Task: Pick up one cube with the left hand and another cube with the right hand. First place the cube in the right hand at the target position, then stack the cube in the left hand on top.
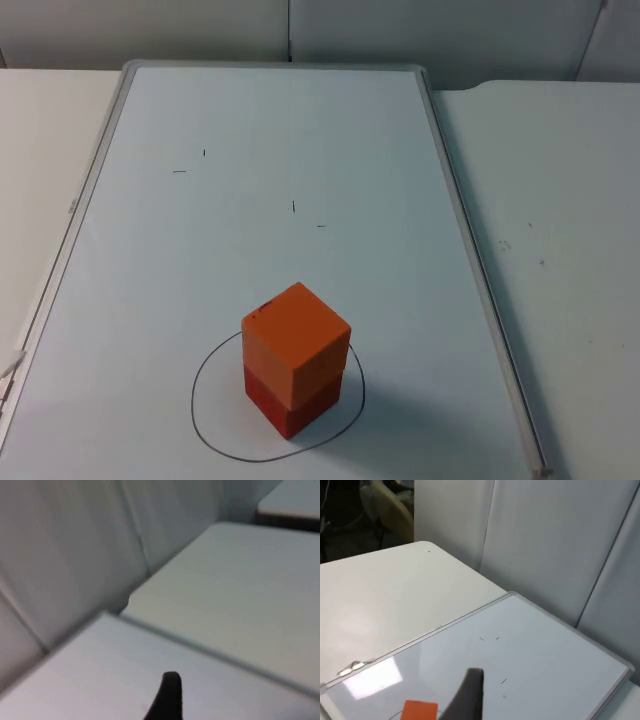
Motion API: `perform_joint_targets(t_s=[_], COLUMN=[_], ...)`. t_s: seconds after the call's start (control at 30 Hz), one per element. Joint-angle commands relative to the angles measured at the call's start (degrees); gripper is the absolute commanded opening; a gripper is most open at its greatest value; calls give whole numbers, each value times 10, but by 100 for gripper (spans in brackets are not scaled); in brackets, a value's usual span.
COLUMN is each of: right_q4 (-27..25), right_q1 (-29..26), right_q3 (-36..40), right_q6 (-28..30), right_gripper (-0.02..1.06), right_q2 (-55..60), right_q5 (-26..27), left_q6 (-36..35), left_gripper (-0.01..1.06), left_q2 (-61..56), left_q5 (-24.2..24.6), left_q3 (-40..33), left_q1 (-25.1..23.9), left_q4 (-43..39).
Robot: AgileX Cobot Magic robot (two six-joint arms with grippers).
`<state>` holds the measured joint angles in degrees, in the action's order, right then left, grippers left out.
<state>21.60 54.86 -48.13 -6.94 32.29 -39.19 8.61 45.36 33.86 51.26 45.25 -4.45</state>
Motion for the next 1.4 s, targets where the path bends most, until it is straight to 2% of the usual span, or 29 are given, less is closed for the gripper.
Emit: perform_joint_targets(t_s=[0.0, 0.2, 0.43, 0.63, 0.83, 0.93, 1.17, 1.23, 1.27, 1.37], right_q4=[-5, -9, -19, -21, -21, -21, -24, -26, -35, -51], right_q1=[3, 3, 3, 3, 3, 3, 3, 3, 3, 3], right_q3=[58, 106, 114, 114, 114, 114, 114, 114, 114, 114], right_q6=[-22, -50, -51, -51, -48, -46, -29, -27, -14, 7], right_gripper=[86, 86, 86, 86, 86, 86, 86, 86, 86, 86], right_q2=[-46, -109, -177, -190, -190, -190, -190, -190, -190, -190], right_q5=[19, 13, -59, -114, -132, -135, -147, -148, -149, -149], left_q6=[-91, -109, -135, -138, -136, -136, -133, -133, -133, -130], left_gripper=[76, 76, 76, 76, 76, 76, 76, 76, 76, 76], left_q2=[-15, -51, -131, -192, -246, -285, -343, -362, -376, -390], left_q5=[54, 83, 161, 212, 232, 233, 241, 260, 287, 280], left_q3=[-38, -94, -140, -141, -157, -204, -206, -207, -214, -219], left_q1=[4, 4, 4, 4, 4, 4, 4, 4, 4, 4], left_q4=[-70, -60, -60, -62, -62, -62, -63, -63, -61, -49])
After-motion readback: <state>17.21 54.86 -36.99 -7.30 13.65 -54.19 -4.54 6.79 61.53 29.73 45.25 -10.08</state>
